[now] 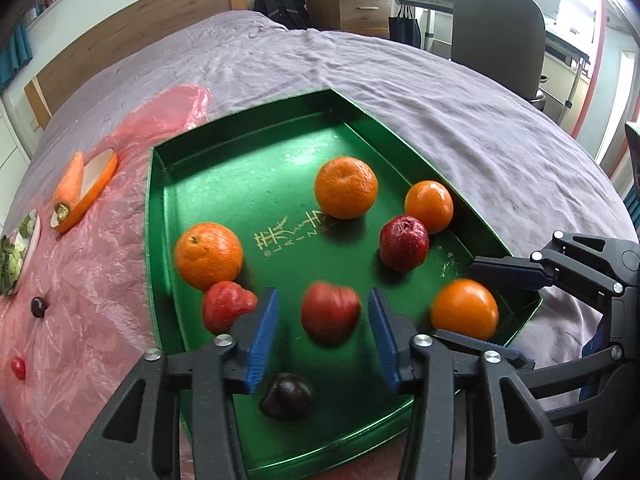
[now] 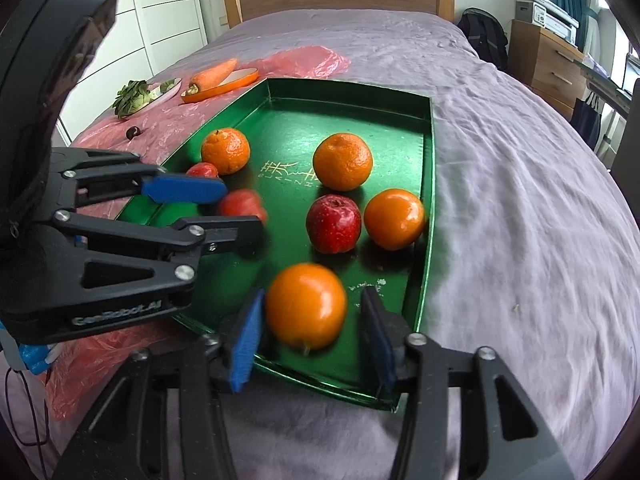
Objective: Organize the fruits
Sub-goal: 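Lower the red apple and orange into the tray and open both grippers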
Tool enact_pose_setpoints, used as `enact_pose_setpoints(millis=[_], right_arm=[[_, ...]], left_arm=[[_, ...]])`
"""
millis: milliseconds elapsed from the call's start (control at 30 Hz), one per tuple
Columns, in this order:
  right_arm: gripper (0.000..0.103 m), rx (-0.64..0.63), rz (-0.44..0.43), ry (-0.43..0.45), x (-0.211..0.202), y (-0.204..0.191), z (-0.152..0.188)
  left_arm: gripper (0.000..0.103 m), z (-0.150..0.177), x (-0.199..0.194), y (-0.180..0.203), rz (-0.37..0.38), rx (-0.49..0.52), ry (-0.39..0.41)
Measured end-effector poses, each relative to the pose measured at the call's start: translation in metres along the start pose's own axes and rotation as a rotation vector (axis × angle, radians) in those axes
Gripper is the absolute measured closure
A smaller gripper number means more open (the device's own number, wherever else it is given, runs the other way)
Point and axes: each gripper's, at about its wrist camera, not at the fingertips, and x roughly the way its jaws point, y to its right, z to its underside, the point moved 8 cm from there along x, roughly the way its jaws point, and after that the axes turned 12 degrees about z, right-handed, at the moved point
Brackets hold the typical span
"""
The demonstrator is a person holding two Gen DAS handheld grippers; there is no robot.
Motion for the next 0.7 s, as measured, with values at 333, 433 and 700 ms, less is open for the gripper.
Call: enact_pose_setpoints(millis=[333,433,700], right_arm=[[0.010,0.021,0.011,-0.003,-0.021,0.000,0.003],[0.010,0.023,0.018,0.006,-0.032,-0.002,0.001],[0.009,0.032,0.021,0.036,-0.075,-0.016,-0.004]], left_arm=[[0.062,0.002,-0.030,-0.001,-0.013,-0.008,0.024],[0.062,0.005,-0.048,-0.004,-0.019,-0.031,0.043],[0.058,0.024,-0.117,-0.029,-0.094,-0.133,0.108]])
